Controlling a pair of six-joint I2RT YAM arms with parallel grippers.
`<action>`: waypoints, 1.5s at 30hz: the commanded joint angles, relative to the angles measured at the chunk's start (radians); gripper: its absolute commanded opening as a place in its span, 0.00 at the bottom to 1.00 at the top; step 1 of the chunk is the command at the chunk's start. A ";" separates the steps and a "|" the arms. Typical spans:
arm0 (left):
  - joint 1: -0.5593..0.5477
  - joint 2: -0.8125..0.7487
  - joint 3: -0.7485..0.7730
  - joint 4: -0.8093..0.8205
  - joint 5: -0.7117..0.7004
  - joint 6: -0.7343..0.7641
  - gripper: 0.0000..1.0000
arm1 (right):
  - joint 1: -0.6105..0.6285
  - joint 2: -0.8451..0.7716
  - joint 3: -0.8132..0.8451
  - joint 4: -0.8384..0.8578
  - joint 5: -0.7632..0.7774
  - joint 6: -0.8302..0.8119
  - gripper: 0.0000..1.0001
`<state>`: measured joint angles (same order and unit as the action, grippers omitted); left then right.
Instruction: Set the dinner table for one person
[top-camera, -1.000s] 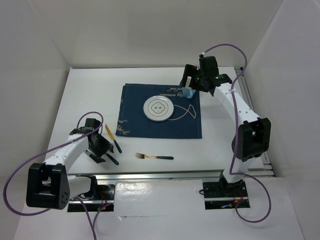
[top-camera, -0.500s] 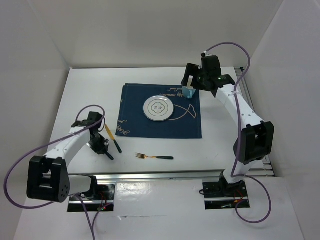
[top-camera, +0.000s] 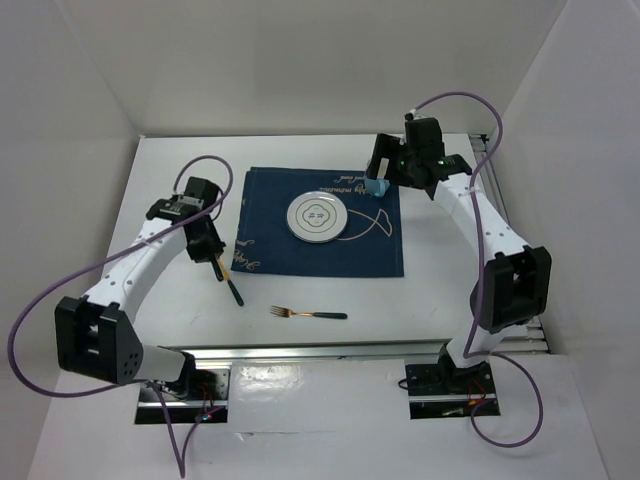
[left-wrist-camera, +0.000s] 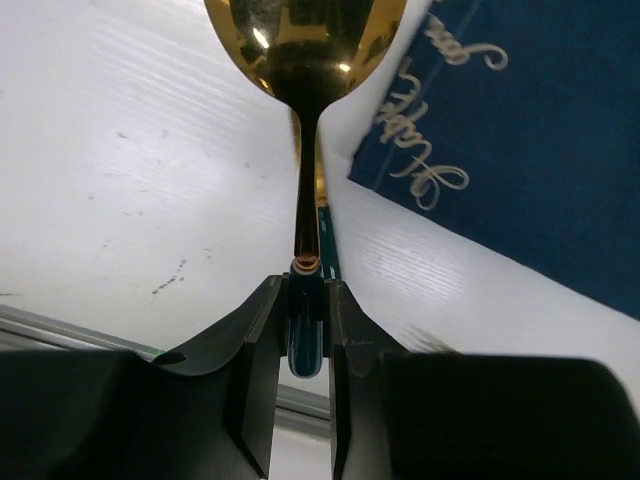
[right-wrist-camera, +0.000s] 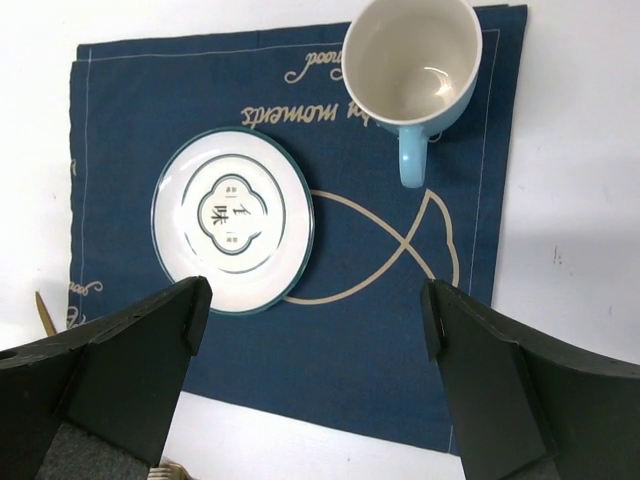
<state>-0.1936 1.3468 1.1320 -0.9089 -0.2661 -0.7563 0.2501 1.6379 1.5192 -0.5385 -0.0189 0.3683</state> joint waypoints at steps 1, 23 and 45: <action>-0.068 0.060 0.077 -0.013 0.063 0.118 0.00 | -0.005 -0.078 -0.011 0.025 0.002 -0.014 0.99; -0.553 0.675 0.761 0.039 0.361 0.023 0.00 | -0.193 -0.253 -0.137 -0.072 0.000 -0.014 0.99; -0.583 1.140 1.178 0.110 0.413 -0.098 0.00 | -0.278 -0.424 -0.235 -0.202 -0.043 -0.025 0.99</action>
<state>-0.7712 2.4596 2.2799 -0.8268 0.1421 -0.8295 -0.0204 1.2644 1.2819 -0.7010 -0.0658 0.3618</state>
